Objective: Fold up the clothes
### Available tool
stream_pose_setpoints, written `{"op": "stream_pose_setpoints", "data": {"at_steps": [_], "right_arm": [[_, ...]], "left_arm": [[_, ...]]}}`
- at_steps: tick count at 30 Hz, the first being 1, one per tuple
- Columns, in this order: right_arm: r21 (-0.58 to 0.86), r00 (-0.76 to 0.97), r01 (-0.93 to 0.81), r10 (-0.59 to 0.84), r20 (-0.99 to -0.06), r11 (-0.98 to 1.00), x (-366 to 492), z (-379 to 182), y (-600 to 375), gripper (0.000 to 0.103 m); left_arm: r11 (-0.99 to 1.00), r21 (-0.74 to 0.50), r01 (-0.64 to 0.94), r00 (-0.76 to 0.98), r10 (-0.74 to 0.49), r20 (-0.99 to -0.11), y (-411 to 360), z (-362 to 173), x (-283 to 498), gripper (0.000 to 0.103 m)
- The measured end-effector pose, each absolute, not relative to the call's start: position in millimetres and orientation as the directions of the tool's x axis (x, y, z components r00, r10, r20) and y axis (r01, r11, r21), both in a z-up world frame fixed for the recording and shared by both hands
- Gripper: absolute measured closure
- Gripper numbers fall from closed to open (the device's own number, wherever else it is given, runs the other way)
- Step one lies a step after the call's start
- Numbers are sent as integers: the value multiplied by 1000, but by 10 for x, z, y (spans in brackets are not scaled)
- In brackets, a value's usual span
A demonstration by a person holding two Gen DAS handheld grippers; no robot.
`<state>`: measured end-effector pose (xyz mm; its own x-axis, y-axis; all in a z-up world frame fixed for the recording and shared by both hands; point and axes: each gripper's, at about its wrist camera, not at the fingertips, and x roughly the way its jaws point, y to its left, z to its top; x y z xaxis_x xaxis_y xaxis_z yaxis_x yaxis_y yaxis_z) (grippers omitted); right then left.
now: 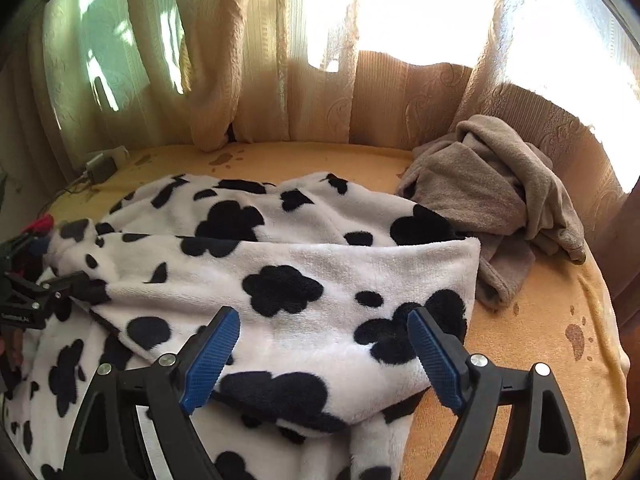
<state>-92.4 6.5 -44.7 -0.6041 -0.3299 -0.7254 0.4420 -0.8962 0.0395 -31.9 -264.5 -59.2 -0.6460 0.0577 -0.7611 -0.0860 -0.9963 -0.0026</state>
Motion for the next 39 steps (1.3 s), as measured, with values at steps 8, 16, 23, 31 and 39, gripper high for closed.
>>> {"op": "stream_pose_setpoints", "data": {"at_steps": [8, 16, 23, 31, 39], "right_arm": [[-28, -535, 492, -276, -798, -870, -518, -760, -106, 15], [-36, -478, 503, -243, -844, -864, -564, -1081, -85, 3], [-34, -476, 502, -243, -845, -864, -562, -1079, -74, 1], [-29, -475, 493, -242, -846, -870, -584, -1070, -105, 0], [-249, -562, 812, -590, -580, -528, 1167, -133, -822, 1]], "left_arm": [[-970, 125, -206, -569, 15, -822, -2151, -1057, -217, 0], [-984, -1, -176, -518, 93, -851, -2319, -1203, -276, 0], [-988, -72, -135, -596, 139, -791, -2761, -786, 159, 0], [-997, -73, -29, -692, 73, -718, -3543, -380, 1070, 0], [-982, -130, 140, -716, -10, -698, -4148, -455, 1884, 0]]}}
